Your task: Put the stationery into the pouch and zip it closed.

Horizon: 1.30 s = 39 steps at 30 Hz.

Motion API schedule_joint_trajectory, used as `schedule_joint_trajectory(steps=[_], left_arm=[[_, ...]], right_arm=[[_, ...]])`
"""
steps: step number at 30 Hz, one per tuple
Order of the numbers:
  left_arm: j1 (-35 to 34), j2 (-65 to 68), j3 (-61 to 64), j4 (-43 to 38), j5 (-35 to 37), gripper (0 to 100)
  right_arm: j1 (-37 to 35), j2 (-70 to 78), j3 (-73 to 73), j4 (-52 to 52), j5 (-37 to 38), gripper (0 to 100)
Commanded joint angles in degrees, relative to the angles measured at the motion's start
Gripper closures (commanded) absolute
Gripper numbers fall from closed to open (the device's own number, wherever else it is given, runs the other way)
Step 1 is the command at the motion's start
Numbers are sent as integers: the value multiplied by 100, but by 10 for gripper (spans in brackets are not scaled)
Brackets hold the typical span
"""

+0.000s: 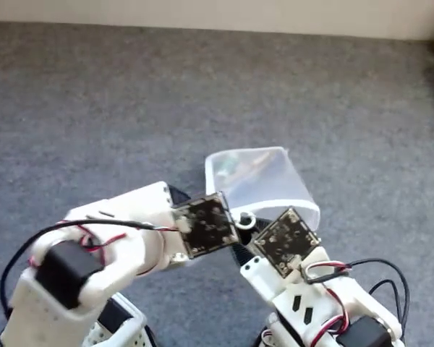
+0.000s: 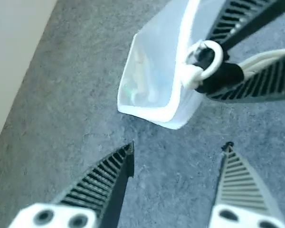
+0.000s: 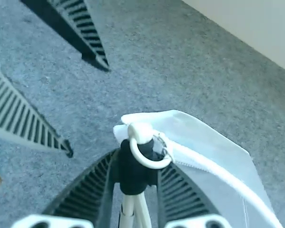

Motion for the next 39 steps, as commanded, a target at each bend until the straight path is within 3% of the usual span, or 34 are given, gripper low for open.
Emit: schedule_joint_trajectory(steps=[1,9,22,25,33,39], left_arm=[[163,-66,198,-422,-123,720],[180,-66,1341,-2119,-123,734],[242,-66,2404,-3666,-105,738],[453,-92,2536,-3754,-105,766],[778,-110,2554,-3745,-105,991],[752,-110,2563,-3719,229,993]], right_arm=[[330,-40,-374,13,88,994],[338,-22,-365,13,88,994],[338,-4,-321,-40,88,994],[338,4,-321,-40,88,994],[374,4,-338,-136,88,994],[374,4,-330,-163,79,994]])
